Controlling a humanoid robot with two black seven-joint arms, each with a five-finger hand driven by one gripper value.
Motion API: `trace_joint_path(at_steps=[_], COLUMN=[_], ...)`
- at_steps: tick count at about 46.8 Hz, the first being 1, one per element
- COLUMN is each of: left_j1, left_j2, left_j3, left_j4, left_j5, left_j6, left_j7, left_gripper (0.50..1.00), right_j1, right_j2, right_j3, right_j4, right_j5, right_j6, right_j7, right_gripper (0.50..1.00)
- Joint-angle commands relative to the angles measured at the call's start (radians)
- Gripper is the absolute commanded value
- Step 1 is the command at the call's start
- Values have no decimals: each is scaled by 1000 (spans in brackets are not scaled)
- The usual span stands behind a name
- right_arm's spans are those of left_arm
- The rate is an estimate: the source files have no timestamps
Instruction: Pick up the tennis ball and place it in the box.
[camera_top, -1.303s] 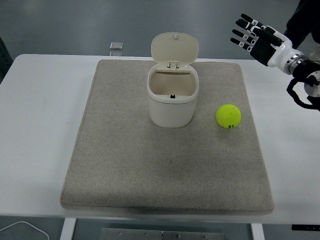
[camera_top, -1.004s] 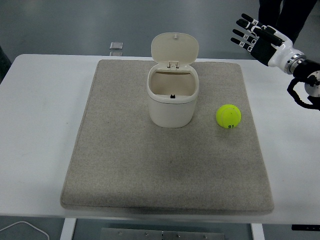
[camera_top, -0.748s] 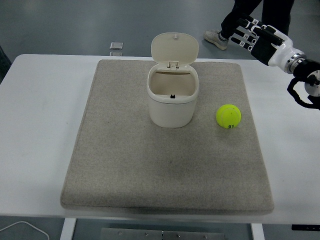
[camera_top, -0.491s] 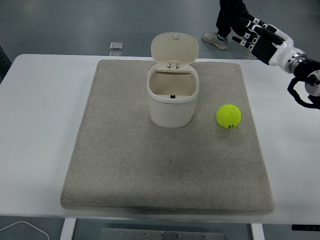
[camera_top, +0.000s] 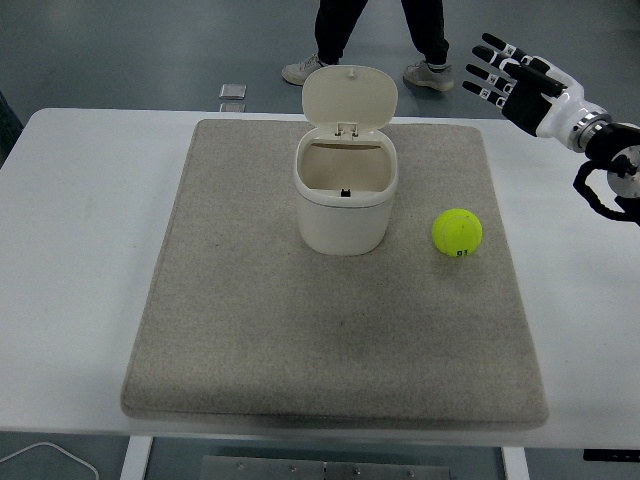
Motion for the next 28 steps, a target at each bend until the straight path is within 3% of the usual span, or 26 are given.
trace_joint_path(at_steps=[1, 22, 28], left_j1=[-1, 0, 0], left_j2=[0, 0, 0], left_j3=[0, 0, 0], left_j4=[0, 0, 0], left_j5=[1, 1, 1], left_j6=[0, 0, 0], left_j7=[0, 0, 0], left_gripper=[992, 990, 992], right_j1=[2, -6, -3], right_j2=[-4, -7, -17], right_j3=[0, -5, -3], right_j4=[0, 9, 9], right_j5=[-11, -28, -100], right_j6=[-1, 10, 10], right_j7=[0, 0, 0], right_gripper=[928, 928, 928])
